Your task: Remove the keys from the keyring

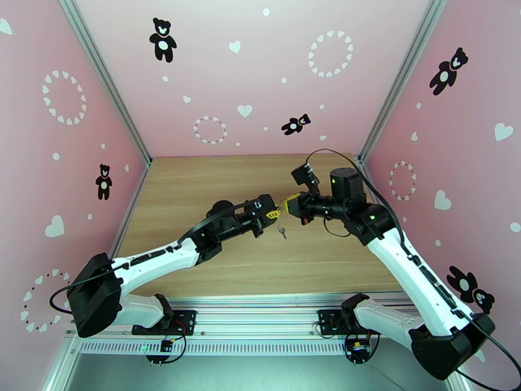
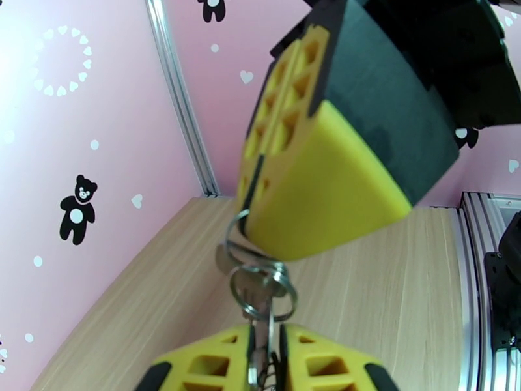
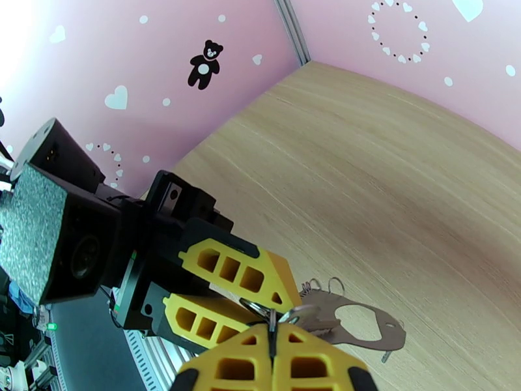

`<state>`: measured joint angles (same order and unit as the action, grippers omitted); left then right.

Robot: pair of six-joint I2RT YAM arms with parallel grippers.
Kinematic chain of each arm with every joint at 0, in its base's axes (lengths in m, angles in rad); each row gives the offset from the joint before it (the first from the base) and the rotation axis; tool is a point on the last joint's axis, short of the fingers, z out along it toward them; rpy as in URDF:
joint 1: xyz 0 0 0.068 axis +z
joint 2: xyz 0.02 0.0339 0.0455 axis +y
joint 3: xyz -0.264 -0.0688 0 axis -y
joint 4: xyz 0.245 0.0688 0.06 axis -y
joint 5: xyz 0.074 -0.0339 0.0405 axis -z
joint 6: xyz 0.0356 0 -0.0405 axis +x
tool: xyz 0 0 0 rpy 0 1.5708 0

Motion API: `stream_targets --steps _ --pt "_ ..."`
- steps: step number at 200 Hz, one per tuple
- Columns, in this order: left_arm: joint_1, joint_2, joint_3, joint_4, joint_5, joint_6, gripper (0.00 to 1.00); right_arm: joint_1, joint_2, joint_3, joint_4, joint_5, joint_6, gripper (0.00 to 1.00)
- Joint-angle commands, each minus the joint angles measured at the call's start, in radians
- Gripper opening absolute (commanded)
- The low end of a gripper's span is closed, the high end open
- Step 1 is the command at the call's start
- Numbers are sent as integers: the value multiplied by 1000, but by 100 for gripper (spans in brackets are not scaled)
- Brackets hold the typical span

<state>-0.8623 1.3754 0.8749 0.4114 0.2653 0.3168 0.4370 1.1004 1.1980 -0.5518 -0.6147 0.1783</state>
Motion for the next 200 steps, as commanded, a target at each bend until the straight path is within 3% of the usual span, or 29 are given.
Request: stream_targets --steps 1,94,200 --pt "-5 -27 36 -75 37 15 21 -4 -6 32 14 -15 0 0" --pt "-23 20 16 111 -77 -2 28 -4 -53 -44 124 -1 151 0" --pt "-26 50 16 189 -96 -16 23 -4 -90 -87 158 47 181 0"
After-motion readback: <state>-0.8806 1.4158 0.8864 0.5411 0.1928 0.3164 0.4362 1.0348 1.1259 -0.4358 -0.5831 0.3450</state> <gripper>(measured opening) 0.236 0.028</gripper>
